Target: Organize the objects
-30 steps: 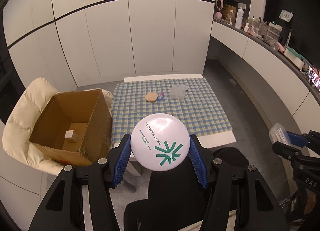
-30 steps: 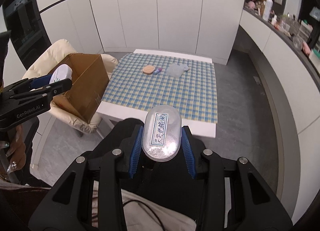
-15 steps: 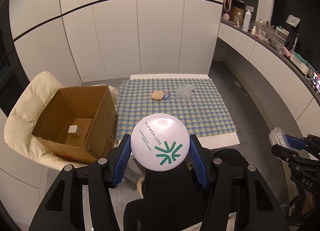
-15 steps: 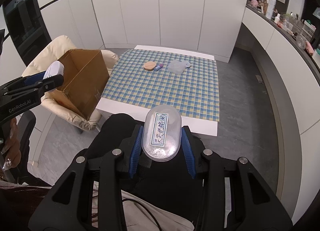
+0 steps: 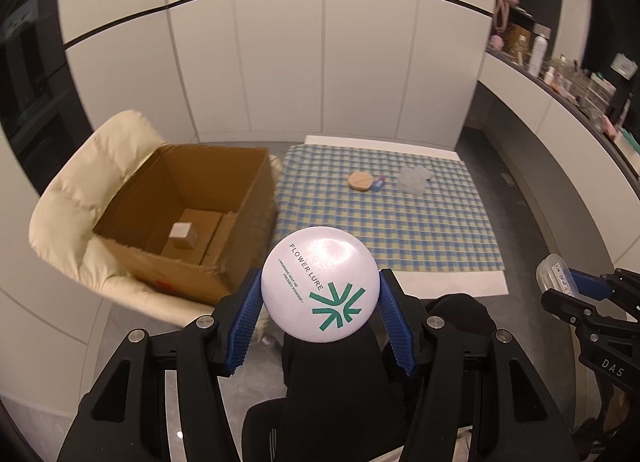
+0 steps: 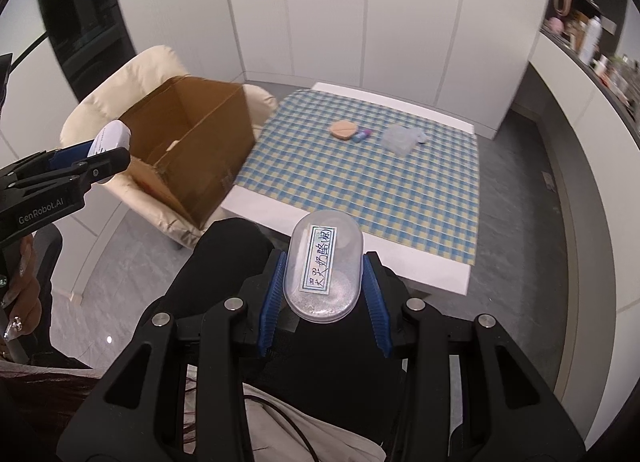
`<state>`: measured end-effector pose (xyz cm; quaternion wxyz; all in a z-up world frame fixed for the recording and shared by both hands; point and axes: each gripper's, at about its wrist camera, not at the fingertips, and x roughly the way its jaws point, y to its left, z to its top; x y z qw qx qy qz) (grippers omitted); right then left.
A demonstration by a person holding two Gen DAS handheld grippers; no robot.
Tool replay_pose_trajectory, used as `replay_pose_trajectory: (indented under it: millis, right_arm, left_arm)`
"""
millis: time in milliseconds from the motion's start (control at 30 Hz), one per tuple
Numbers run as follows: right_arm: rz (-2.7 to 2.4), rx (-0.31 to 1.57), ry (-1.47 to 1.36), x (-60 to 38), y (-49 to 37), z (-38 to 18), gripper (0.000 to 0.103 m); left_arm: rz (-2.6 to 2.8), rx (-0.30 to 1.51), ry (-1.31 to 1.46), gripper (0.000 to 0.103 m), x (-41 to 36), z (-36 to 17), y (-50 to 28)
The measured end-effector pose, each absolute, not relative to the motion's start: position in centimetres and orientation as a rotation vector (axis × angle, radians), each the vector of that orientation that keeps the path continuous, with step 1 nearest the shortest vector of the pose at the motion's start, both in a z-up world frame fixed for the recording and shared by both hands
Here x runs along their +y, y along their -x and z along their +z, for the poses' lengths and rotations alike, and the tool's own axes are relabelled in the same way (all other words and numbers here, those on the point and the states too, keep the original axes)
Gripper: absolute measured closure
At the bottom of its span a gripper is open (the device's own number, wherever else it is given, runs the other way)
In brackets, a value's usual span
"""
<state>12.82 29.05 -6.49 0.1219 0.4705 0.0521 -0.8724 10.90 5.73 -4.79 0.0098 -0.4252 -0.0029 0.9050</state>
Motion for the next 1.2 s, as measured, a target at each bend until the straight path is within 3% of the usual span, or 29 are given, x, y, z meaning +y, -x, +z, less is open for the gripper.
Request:
replay_pose_trajectory:
  millis: [700, 1200]
  right_arm:
    - [-2.252, 0.37, -1.26, 15.8, -10.0, -7.7, 0.062]
    - [-2.173, 0.431, -1.251, 11.5, -8.0, -8.8, 0.062]
  left_arm:
    - [2.982, -0.256, 1.47, 0.046, -5.2, -6.1, -13.4]
    - [3.049, -0.285, 1.521, 0.046, -8.7, -6.8, -13.2]
